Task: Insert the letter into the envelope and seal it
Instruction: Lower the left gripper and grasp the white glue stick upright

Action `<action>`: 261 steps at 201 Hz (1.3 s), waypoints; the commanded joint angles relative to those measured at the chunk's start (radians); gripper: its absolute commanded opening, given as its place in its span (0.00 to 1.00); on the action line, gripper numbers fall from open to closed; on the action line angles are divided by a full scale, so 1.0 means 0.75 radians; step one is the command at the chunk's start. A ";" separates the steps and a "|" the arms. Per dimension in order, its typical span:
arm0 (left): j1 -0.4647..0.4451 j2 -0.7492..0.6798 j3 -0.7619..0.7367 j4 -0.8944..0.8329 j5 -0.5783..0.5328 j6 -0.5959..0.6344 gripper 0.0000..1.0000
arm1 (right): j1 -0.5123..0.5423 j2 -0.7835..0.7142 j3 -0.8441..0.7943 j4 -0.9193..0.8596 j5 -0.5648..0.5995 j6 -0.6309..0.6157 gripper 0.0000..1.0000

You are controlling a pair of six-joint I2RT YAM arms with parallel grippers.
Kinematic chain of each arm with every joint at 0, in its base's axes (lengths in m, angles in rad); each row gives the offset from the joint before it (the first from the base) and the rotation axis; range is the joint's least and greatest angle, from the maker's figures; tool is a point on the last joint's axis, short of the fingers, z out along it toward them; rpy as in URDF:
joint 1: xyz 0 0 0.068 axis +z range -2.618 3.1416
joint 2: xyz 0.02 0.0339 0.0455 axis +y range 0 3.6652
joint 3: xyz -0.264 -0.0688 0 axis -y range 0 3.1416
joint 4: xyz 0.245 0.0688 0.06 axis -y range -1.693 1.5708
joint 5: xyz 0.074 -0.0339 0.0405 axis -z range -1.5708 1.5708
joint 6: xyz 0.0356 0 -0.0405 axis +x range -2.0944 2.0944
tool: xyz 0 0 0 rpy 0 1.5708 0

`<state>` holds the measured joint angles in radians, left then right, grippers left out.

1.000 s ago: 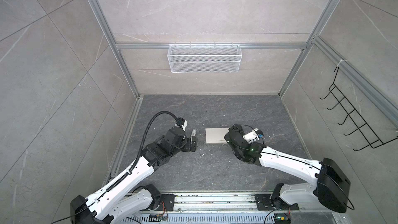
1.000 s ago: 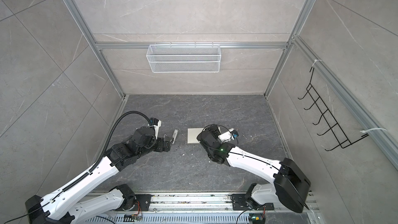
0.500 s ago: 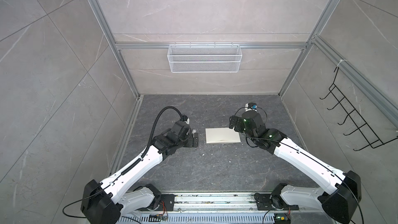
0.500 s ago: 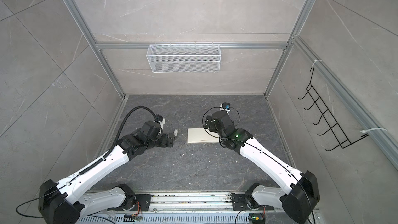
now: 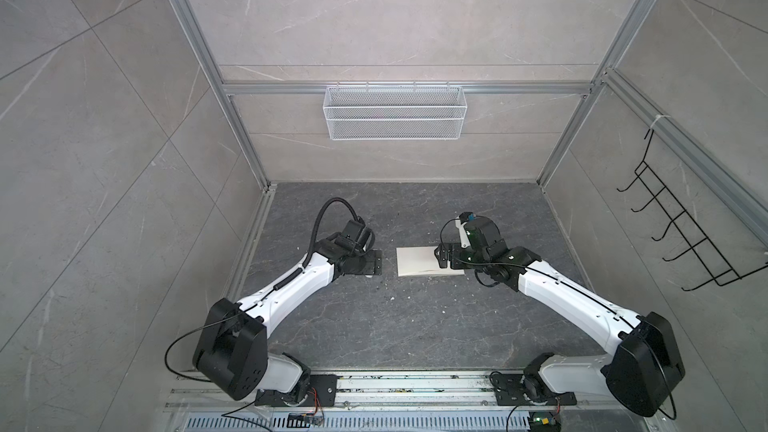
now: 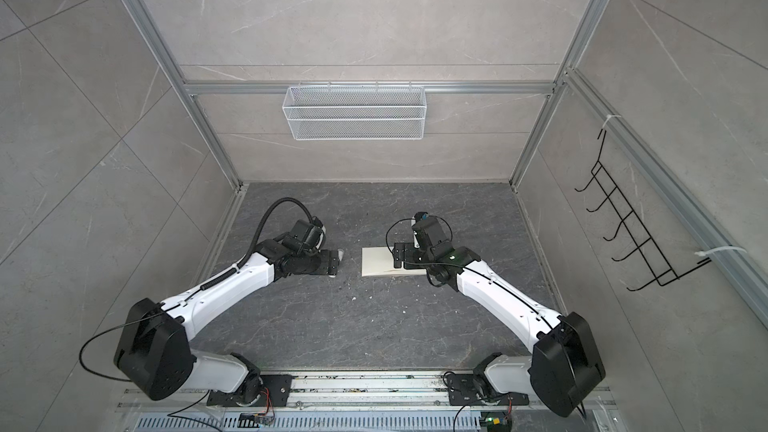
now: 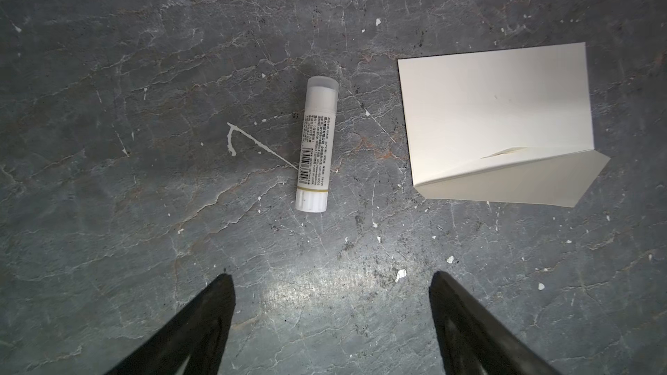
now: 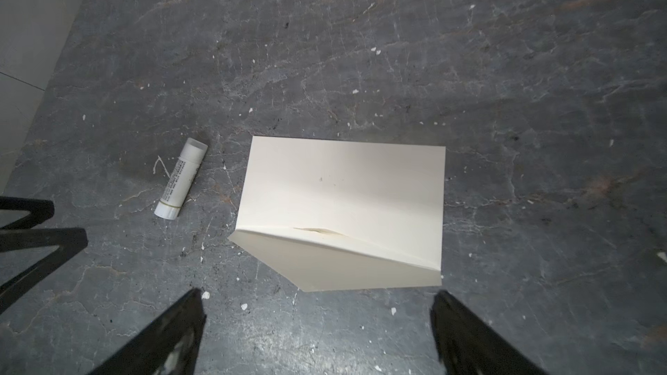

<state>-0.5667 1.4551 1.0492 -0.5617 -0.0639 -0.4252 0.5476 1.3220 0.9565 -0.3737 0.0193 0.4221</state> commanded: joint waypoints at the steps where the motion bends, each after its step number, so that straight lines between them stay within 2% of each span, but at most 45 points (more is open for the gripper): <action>1: 0.009 0.093 0.089 -0.014 0.022 0.090 0.83 | -0.006 -0.060 -0.038 0.057 -0.023 0.011 0.99; 36: 0.033 0.249 0.168 -0.006 0.031 0.152 0.73 | -0.011 -0.068 -0.039 0.047 -0.012 0.011 0.99; 88: 0.044 0.408 0.240 -0.016 0.011 0.206 0.65 | -0.013 -0.075 -0.024 0.011 -0.001 -0.004 0.99; 197: 0.072 0.573 0.292 0.009 0.014 0.248 0.52 | -0.012 -0.084 -0.028 -0.009 -0.013 -0.006 0.99; 261: 0.081 0.618 0.292 0.016 0.036 0.252 0.40 | -0.013 -0.089 -0.031 -0.019 -0.015 -0.011 0.99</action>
<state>-0.5125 1.9076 1.2396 -0.5449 -0.0490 -0.2565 0.5426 1.2770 0.9344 -0.3569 0.0109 0.4248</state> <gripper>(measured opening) 0.428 0.991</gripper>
